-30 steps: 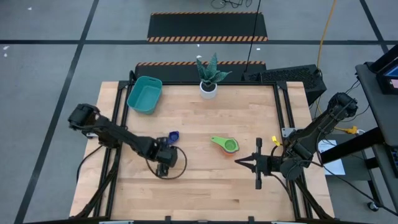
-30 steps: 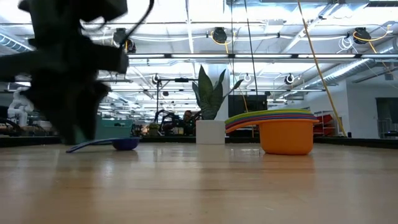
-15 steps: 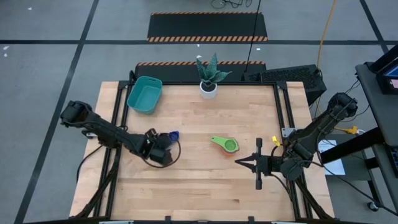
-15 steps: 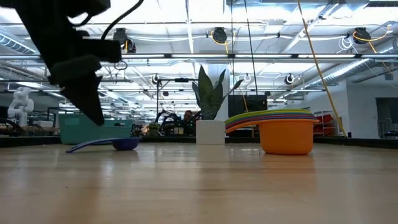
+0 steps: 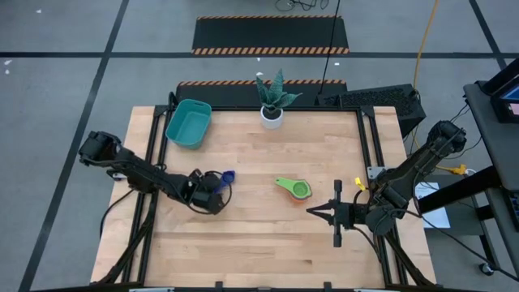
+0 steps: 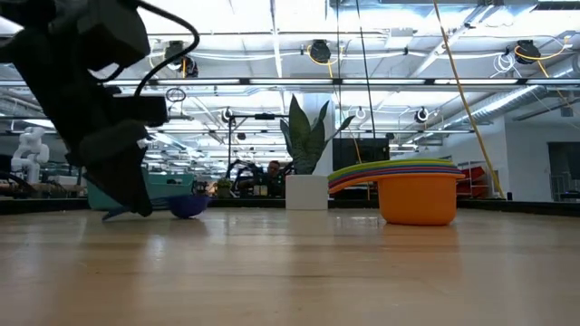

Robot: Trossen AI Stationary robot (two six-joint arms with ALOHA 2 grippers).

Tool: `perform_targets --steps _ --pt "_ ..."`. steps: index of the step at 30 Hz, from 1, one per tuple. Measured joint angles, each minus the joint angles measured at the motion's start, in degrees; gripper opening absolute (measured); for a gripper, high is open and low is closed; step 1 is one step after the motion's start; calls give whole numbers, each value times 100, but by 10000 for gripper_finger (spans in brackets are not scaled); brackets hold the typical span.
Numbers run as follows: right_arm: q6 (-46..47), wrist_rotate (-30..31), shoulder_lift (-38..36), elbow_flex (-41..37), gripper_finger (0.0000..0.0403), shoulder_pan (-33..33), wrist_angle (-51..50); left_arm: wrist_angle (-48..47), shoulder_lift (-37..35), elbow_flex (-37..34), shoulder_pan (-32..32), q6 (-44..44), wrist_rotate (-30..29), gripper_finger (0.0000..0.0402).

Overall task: Nest measuring cups in basket
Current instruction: Stack the dark blue measuring cup on top of the green measuring cup

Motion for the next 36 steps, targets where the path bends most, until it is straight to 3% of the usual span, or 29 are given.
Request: perform_targets --steps 10,14,23,28,33,36 --pt "-8 2 0 0 0 0 -34 625 -26 -500 235 202 -118 308" --pt "-72 4 0 0 0 -2 -46 900 -13 -538 235 364 -168 277" --pt "-97 7 0 0 0 -2 -42 1509 9 -551 306 1038 -151 155" --pt "-96 7 0 0 0 -2 -39 1583 9 -307 382 1486 -147 154" --pt "-96 7 0 0 0 -2 -39 1580 9 115 481 1985 3 177" --pt "-97 7 0 0 0 -2 -39 1592 8 453 549 2393 114 168"
